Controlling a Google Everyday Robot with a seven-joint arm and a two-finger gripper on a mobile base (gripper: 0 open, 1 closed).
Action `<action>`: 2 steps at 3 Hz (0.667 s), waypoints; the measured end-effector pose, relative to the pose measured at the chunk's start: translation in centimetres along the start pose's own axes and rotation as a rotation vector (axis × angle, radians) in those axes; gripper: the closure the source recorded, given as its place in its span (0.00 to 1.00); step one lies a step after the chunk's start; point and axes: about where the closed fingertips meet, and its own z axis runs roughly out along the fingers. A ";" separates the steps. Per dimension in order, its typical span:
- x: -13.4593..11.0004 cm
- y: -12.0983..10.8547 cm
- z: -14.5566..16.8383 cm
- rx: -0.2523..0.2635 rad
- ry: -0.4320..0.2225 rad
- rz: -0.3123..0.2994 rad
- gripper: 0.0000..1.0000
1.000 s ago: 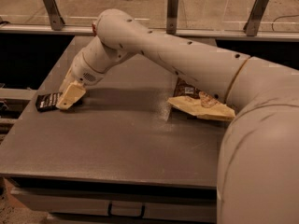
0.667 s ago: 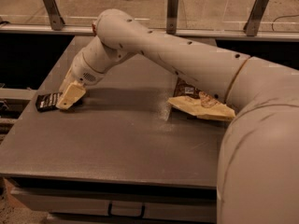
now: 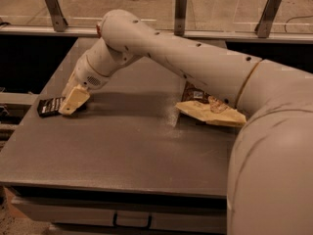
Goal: Move rxbar chocolate near brown chip bag
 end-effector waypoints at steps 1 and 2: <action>0.0 0.0 0.0 0.000 0.000 0.000 0.83; 0.0 0.0 0.0 0.000 0.000 0.000 0.60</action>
Offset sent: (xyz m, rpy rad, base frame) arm 0.0057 -0.0198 0.0061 -0.0584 -0.0185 -0.0003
